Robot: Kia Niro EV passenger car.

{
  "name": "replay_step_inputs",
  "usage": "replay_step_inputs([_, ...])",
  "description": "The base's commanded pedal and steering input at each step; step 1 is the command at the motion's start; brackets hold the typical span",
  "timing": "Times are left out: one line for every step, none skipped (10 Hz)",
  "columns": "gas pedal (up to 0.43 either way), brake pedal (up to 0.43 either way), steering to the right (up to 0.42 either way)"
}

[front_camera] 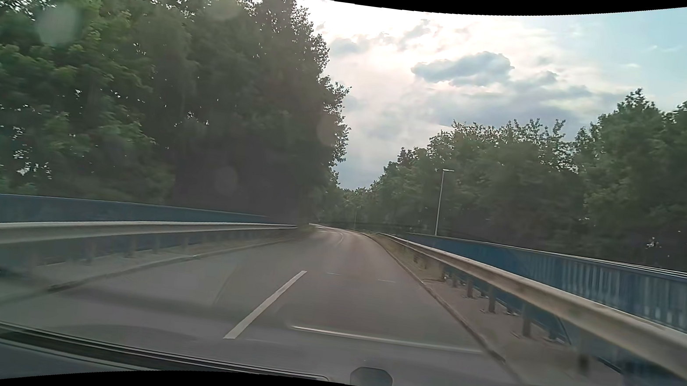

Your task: Follow the waypoints while adhering to traffic rules and regulations

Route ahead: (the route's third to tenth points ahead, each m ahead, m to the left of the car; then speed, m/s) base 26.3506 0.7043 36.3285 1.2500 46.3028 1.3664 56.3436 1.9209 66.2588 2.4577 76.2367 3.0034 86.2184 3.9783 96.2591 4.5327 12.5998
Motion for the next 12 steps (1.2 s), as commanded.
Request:
replay_step_inputs([0.189,0.0,-0.003])
replay_step_inputs([0.189,0.0,-0.003])
replay_step_inputs([0.189,0.0,-0.003])
replay_step_inputs([0.157,0.0,-0.003])
replay_step_inputs([0.13,0.0,-0.003])
replay_step_inputs([0.13,0.0,-0.003])
replay_step_inputs([0.13,0.0,-0.002])
replay_step_inputs([0.13,0.0,-0.003])
replay_step_inputs([0.13,0.0,-0.003])
replay_step_inputs([0.13,0.0,-0.002])
replay_step_inputs([0.13,0.0,-0.003])
replay_step_inputs([0.118,0.0,-0.003])
